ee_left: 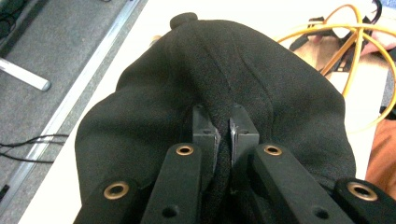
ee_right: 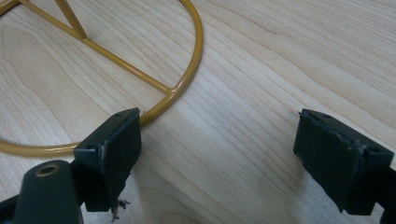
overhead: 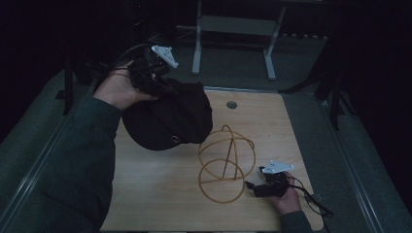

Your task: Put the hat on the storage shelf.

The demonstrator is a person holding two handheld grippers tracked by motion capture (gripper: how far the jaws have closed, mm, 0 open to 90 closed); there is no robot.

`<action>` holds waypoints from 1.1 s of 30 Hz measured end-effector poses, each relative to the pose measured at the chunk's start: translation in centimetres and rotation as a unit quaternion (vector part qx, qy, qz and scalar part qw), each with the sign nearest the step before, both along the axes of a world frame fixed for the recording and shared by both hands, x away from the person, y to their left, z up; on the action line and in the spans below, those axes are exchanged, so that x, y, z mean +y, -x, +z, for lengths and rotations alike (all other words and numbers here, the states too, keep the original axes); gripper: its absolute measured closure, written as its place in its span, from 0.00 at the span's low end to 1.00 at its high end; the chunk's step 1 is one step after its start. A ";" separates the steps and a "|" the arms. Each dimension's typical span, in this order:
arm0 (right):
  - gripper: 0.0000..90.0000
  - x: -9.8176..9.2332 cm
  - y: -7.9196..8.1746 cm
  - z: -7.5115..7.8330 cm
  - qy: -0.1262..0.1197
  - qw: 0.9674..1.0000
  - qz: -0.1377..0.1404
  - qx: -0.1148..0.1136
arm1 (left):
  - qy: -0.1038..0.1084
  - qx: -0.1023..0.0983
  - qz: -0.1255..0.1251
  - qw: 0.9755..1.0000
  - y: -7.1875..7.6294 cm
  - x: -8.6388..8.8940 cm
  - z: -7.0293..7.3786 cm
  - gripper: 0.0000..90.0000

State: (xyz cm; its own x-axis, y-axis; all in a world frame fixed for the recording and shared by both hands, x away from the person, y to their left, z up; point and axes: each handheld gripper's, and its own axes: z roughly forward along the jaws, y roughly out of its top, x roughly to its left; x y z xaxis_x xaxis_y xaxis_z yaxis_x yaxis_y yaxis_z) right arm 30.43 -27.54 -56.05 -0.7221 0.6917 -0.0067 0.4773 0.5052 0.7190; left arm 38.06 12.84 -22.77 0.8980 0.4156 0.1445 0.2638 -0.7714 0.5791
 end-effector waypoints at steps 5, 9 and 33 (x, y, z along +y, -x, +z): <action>0.16 0.0 0.0 0.0 0.000 1.000 0.000 0.001 | 0.008 -0.002 0.005 1.000 -0.2 -0.3 0.1 0.93; 0.16 0.0 0.0 0.0 0.000 1.000 0.000 0.000 | 0.012 -0.005 0.010 1.000 -0.4 -0.7 0.4 0.93; 0.16 0.0 0.0 0.0 0.001 1.000 0.001 0.000 | 0.045 -0.011 0.016 0.999 -0.8 -2.0 1.8 0.94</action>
State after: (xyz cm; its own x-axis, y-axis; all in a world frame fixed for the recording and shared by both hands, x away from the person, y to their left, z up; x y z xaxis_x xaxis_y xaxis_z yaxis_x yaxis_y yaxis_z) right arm 30.44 -27.54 -56.06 -0.7229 0.6909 -0.0079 0.4765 0.5067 0.7184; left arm 38.88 10.88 -20.95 0.8806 0.4571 0.1248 0.2745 -0.7069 0.6519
